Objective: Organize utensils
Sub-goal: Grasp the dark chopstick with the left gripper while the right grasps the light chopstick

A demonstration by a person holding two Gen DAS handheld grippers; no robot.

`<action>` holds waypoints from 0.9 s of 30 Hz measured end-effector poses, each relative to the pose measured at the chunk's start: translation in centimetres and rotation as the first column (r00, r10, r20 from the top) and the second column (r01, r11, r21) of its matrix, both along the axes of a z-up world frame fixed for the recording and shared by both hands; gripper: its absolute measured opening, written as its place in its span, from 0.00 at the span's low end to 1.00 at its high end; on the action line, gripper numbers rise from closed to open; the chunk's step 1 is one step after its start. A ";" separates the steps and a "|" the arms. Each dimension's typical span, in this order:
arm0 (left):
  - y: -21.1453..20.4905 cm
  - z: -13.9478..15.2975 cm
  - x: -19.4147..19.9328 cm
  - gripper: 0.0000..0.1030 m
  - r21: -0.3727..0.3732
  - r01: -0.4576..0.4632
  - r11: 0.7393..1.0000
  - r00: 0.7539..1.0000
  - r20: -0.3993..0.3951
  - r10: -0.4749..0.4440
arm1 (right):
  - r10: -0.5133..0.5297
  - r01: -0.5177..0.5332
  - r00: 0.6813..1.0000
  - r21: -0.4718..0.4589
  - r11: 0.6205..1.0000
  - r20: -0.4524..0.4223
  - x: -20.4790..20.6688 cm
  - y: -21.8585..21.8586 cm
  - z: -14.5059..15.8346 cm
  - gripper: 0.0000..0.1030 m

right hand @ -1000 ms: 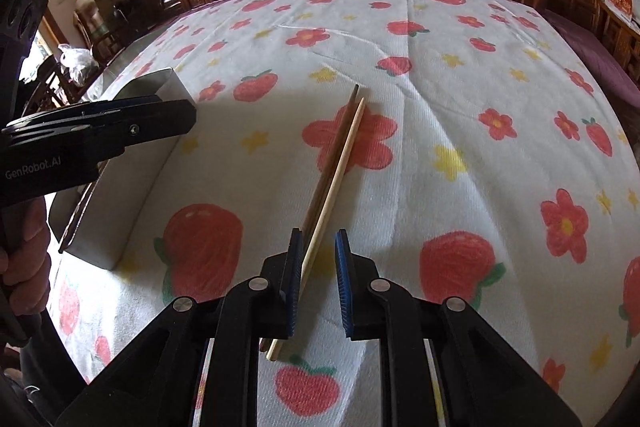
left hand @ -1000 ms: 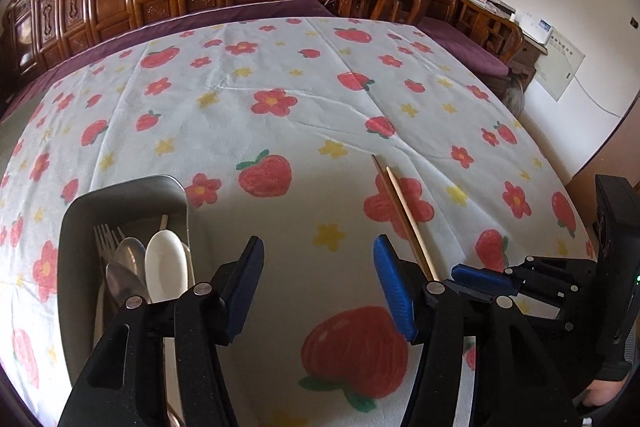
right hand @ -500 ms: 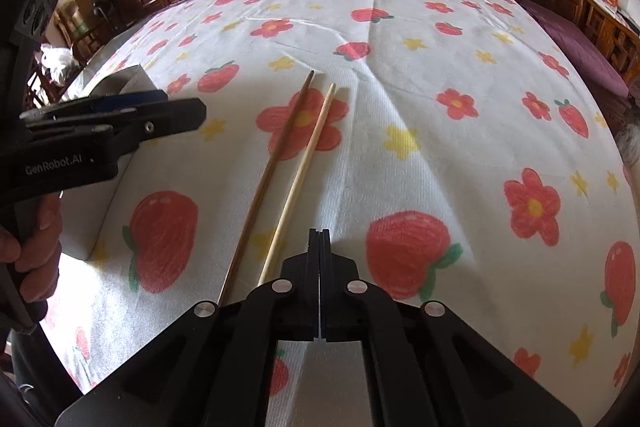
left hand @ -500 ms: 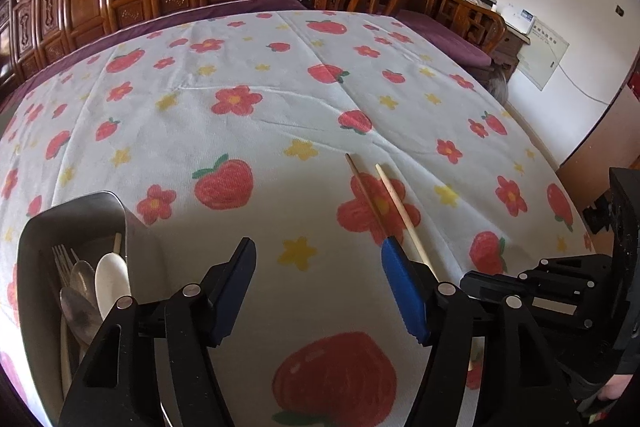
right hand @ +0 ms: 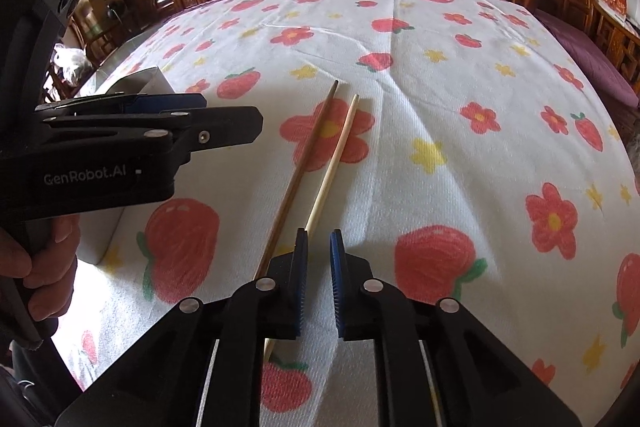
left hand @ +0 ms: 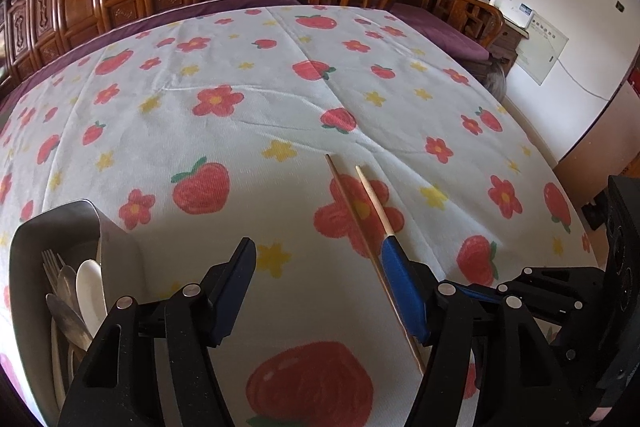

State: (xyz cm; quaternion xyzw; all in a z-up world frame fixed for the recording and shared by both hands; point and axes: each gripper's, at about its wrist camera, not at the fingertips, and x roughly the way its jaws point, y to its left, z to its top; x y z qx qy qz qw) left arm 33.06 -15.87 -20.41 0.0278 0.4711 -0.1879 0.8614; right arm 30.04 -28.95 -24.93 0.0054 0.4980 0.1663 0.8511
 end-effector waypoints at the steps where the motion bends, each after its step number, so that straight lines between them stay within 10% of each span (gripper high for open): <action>1: 0.0 0.0 0.0 0.60 0.004 -0.002 1.000 1.000 0.001 0.002 | 0.000 0.000 1.000 0.003 1.000 0.001 0.0 0.0 0.0 0.13; 21: -1.8 -1.9 0.6 0.60 0.043 -0.007 0.999 0.997 -0.078 0.010 | -0.049 0.050 0.999 -0.093 0.994 0.008 -1.0 -2.5 0.3 0.00; 27: -3.4 -3.0 0.4 0.43 0.060 0.018 0.998 0.995 -0.102 -0.012 | -0.062 0.063 0.997 -0.028 0.998 0.039 -1.7 -3.5 1.4 0.01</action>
